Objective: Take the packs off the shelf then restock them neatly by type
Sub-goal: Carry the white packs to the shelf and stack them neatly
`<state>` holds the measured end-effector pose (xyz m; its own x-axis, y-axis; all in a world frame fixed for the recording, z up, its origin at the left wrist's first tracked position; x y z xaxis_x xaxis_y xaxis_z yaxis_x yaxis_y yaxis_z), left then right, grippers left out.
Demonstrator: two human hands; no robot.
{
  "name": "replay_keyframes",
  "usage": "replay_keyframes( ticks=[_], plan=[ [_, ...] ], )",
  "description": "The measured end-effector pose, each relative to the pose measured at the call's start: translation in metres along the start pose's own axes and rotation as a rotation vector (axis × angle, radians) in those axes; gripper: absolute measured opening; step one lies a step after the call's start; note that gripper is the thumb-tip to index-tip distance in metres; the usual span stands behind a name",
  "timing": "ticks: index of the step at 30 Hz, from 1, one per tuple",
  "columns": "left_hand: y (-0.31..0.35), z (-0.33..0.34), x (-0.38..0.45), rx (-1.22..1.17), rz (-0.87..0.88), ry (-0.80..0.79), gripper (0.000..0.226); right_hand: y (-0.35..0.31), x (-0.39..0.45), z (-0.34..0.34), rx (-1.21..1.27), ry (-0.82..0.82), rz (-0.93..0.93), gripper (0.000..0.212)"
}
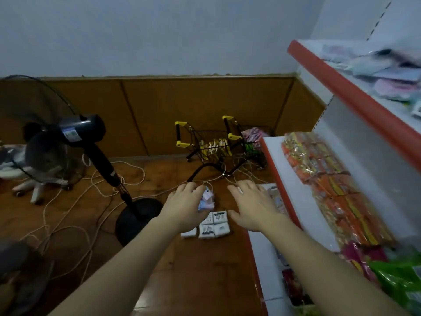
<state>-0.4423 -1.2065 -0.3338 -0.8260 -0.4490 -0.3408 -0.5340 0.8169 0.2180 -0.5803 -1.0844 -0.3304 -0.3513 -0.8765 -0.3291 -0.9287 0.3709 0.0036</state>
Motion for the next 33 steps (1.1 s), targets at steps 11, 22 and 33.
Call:
replay_keyframes(
  ticks=[11, 22, 33],
  plan=[
    [-0.08, 0.121, 0.181, -0.079, -0.063, -0.212, 0.06, 0.041, 0.169, 0.138, 0.052, -0.271, 0.0, 0.076],
    [-0.165, 0.357, 0.348, -0.146, -0.139, -0.383, 0.051, 0.071, 0.334, 0.374, 0.116, -0.427, 0.023, 0.087],
    [-0.202, 0.622, 0.47, -0.106, -0.156, -0.412, 0.06, 0.098, 0.444, 0.655, 0.072, -0.52, 0.012, 0.095]
  ],
)
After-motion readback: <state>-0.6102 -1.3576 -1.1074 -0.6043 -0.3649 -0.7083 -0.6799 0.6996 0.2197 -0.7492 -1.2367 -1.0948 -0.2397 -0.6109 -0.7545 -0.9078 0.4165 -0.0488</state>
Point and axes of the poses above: each hand's wrist, its own x-axis towards the middle knuckle, its own z-axis out of the palm, y = z × x, the point moved 4 cm from there along x, towards the middle knuckle, and after that the axes turned 8 degrees about -y, right-handed, at the moved point
